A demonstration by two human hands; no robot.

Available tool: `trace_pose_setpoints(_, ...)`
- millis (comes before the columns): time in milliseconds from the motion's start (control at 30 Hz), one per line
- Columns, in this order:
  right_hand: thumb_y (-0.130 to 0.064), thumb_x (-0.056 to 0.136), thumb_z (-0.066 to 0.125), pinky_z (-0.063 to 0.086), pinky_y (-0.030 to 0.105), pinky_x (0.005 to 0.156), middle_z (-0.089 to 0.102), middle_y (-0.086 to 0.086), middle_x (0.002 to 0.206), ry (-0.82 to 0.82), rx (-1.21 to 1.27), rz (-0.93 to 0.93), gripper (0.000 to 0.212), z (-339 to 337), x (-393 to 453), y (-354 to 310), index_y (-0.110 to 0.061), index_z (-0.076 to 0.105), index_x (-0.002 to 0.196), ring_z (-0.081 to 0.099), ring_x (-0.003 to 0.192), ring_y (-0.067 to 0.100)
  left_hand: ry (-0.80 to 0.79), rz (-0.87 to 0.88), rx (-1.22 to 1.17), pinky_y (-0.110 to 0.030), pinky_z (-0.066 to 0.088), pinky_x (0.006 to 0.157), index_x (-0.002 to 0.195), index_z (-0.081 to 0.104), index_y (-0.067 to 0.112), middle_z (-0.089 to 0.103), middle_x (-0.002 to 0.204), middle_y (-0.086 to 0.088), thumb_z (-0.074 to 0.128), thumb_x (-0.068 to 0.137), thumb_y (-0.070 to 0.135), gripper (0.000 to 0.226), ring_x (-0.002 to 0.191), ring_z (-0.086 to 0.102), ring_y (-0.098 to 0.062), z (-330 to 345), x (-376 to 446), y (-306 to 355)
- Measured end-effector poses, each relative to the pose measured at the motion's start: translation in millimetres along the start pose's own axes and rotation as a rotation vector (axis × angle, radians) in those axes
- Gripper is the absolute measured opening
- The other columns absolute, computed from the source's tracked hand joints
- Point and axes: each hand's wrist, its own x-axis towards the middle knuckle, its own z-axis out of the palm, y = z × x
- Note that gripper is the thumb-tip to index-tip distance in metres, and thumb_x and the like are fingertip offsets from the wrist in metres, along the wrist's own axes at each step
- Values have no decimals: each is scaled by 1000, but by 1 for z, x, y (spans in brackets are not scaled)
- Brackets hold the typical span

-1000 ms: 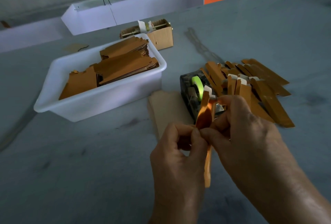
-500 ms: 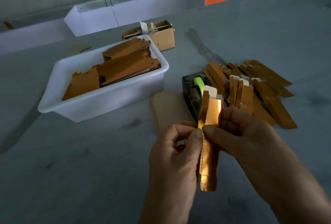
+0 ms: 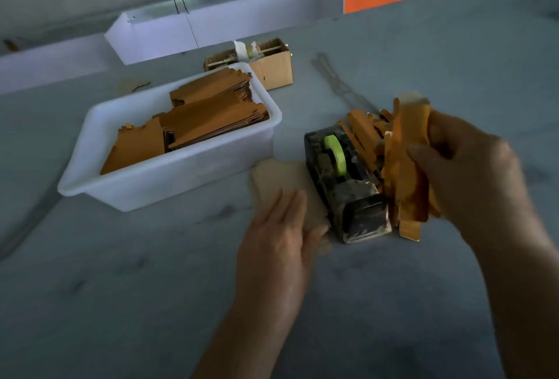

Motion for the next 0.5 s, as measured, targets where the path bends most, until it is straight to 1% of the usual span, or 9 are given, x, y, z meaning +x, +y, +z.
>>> trace_pose_setpoints(33,-18,86,58,35,17,45,60,5,72,-35,-65,25,6,7,8,6,-13,61,84,50,59,22,-47,45,88,-38,56,83,105,72,1,72,106,-15,84,70,20,41,104,68,-31,3,1,-2)
trace_pose_setpoints(100,-23,89,60,34,20,51,65,8,91,-108,-213,63,15,19,18,18,-13,62,100,54,72,21,-59,120,176,-30,57,75,90,76,4,75,96,-11,91,57,18,39,94,71,-26,10,1,-5)
trace_pose_setpoints(167,-24,90,60,42,26,69,62,12,113,-83,-267,80,32,24,16,25,-12,59,119,57,97,28,-42,145,216,-27,55,77,85,76,4,75,92,-10,92,54,14,36,91,72,-25,14,-3,-6)
trace_pose_setpoints(233,-23,90,59,44,35,86,58,12,124,10,-256,31,37,23,5,24,-11,57,125,54,110,31,-3,142,243,-30,56,79,87,76,2,75,93,-12,86,65,11,25,93,72,-26,16,-8,-5)
trace_pose_setpoints(267,-22,90,58,44,34,88,57,11,125,56,-231,-3,36,21,-2,23,-11,58,124,54,110,30,30,149,241,-29,55,79,86,75,3,75,92,-11,76,76,12,14,92,72,-26,16,-9,-5)
trace_pose_setpoints(300,-22,89,58,43,26,87,58,9,124,91,-194,-30,34,18,-8,21,-11,60,121,55,107,26,57,131,224,-27,53,76,83,74,6,74,88,-8,63,84,15,14,86,72,-24,13,-9,-4)
trace_pose_setpoints(367,-20,89,59,34,-1,75,59,1,117,124,-100,-38,29,13,-22,15,-13,63,117,52,92,11,90,84,204,-26,44,59,74,68,12,68,72,-3,48,89,18,26,65,68,-21,7,-7,-3)
trace_pose_setpoints(400,-20,89,59,33,-5,67,59,-2,111,124,-50,-32,26,9,-29,11,-15,65,114,51,84,6,113,64,215,-25,39,49,71,65,14,63,65,-1,50,89,18,24,55,63,-20,3,-5,-2)
trace_pose_setpoints(500,-27,87,59,39,0,58,66,-11,91,47,109,-26,19,-1,-53,-2,-28,65,105,59,71,-1,137,36,248,-26,34,41,70,62,16,57,58,1,65,75,8,10,46,56,-19,-2,-8,0)
